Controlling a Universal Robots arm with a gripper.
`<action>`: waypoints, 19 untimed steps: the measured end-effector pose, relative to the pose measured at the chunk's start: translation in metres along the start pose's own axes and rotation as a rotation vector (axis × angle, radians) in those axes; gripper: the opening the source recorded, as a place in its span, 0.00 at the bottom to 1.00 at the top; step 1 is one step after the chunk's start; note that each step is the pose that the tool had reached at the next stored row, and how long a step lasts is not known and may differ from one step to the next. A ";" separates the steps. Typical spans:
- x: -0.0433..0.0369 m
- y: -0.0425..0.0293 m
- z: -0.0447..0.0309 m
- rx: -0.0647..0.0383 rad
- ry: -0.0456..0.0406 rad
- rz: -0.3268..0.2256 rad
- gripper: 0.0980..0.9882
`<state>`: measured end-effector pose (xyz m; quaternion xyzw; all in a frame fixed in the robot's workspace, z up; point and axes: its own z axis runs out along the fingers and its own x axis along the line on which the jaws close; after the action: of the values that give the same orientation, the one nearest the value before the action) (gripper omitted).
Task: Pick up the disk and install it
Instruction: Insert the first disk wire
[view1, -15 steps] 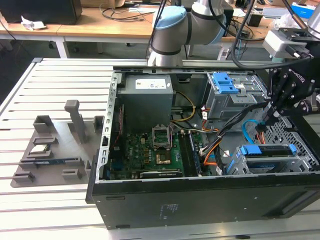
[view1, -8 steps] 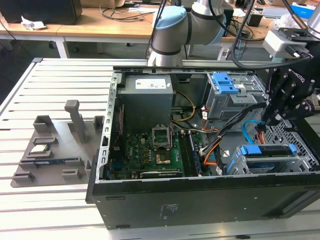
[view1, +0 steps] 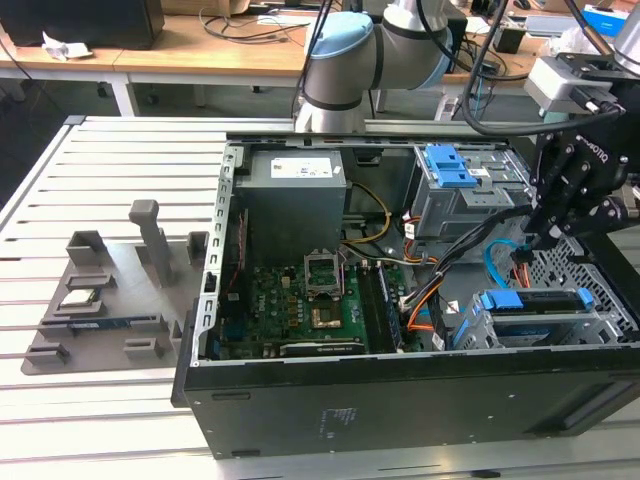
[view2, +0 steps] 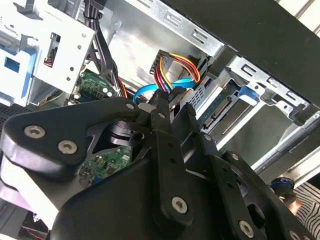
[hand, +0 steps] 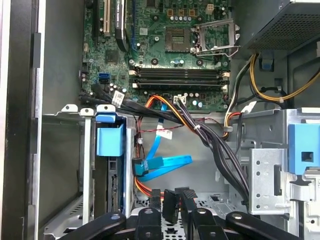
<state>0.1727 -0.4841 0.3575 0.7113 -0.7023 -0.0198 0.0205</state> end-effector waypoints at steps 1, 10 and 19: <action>-0.0010 -0.0001 0.0011 -0.001 0.0000 0.000 0.23; -0.0015 -0.0003 0.0039 -0.002 0.0030 0.000 0.21; 0.0046 -0.0003 0.0040 -0.002 0.0051 0.000 0.07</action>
<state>0.1728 -0.4887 0.3535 0.7112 -0.7024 -0.0185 0.0229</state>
